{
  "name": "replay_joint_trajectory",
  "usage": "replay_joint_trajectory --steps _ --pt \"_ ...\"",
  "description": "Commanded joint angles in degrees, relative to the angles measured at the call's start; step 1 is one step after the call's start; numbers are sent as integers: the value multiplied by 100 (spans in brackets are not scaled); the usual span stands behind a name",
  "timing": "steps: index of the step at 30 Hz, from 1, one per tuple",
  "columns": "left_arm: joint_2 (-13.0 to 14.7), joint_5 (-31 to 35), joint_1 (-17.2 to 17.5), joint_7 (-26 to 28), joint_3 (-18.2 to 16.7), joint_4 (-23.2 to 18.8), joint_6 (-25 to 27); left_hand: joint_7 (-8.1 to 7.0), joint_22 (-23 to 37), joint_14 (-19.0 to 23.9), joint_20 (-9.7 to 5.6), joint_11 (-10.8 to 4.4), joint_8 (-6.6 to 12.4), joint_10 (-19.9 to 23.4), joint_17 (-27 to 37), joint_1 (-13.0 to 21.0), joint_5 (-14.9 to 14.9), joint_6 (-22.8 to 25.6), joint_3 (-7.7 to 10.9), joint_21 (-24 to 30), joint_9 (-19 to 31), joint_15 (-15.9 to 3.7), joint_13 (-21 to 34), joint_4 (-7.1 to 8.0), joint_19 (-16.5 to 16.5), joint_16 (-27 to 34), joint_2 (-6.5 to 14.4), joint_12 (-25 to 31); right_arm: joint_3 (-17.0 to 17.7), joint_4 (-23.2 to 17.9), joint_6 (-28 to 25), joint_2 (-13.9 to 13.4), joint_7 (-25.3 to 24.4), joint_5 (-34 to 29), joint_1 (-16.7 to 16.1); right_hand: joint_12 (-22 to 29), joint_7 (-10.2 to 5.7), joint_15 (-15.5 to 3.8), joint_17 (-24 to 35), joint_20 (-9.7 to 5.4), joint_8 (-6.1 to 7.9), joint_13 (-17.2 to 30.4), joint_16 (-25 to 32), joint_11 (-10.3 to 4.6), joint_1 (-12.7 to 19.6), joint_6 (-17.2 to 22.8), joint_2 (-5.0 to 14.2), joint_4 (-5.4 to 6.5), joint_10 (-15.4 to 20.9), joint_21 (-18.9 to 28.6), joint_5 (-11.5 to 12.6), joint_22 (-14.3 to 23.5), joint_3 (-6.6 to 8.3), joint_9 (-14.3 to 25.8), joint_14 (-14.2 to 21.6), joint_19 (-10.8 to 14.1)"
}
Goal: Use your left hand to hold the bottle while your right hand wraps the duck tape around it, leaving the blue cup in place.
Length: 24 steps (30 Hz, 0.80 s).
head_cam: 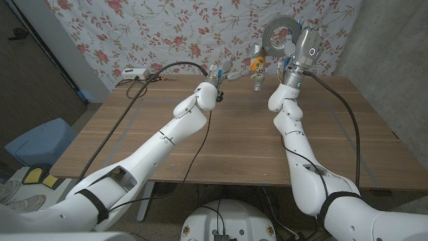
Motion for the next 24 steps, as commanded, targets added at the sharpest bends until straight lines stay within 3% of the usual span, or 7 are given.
replay_joint_trajectory --steps 1,10,18,21,24 --pt "-156 -1449 -80 -196 -307 617 -756 278 23 290 12 -58 66 285 -76 140 80 192 -38 -47 -36 -65 -82 -18 186 92 46 20 -103 64 139 44 0 -112 96 5 -667 -1213 31 -18 31 579 -14 -633 478 704 488 -75 721 30 26 29 922 5 844 24" --pt "-536 -2155 -275 -225 -398 1548 -1550 196 29 530 14 -249 126 598 -161 311 144 430 -67 -91 -90 -282 -205 -64 444 116 90 36 -128 111 158 80 0 -280 145 -5 -660 -1215 51 -8 43 580 -37 -626 474 735 474 -74 747 38 28 30 931 -4 878 32" --pt "-910 -2681 -447 -396 -480 2272 -1923 220 32 786 11 -311 164 838 -193 466 177 611 -71 -120 -120 -365 -295 -98 652 160 147 48 -136 154 313 69 0 -339 146 -16 -664 -1212 67 -8 44 582 -57 -623 459 743 469 -66 764 42 29 30 936 -15 909 33" --pt "-1033 -2739 -456 -285 -505 2429 -2036 207 34 966 9 -394 194 1066 -209 632 166 751 -30 -130 -140 -458 -361 -133 838 184 239 75 -132 93 406 78 0 -363 113 -21 -672 -1212 84 -9 45 579 -59 -634 461 747 463 -70 771 39 30 30 941 -17 913 23" --pt "-1167 -2835 -445 -186 -554 2571 -2128 67 38 1326 5 -482 261 1396 -229 925 74 1036 60 -131 -160 -606 -465 -202 1152 240 373 105 -144 -12 457 96 0 -379 63 -19 -668 -1213 84 -11 42 585 -72 -633 456 741 462 -67 782 43 31 30 943 -21 912 29"
